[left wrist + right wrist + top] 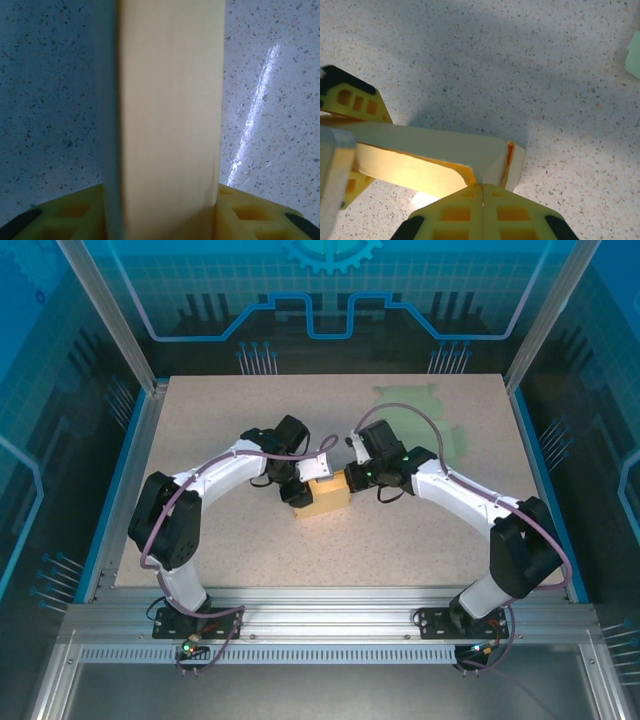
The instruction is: Fold the paper box
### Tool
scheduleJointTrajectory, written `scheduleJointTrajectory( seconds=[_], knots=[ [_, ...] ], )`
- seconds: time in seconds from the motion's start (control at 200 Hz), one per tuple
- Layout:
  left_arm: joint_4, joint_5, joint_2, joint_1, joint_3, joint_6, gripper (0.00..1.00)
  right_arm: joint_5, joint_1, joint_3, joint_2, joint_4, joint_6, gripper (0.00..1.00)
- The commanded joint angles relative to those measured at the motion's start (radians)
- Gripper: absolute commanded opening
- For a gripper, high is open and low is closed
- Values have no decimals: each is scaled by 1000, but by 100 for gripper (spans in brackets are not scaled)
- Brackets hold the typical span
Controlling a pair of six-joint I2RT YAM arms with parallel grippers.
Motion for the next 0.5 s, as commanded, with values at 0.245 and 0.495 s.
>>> scheduleJointTrajectory(
  seconds=[0.245,0.495],
  knots=[
    [22,-29,-19,-6,-18,-16,53,-5,-18,-66,-19,-18,5,0],
    [109,-21,-103,-5,-71,-31,85,-11,-17,-37,-37,-28,21,0]
  ],
)
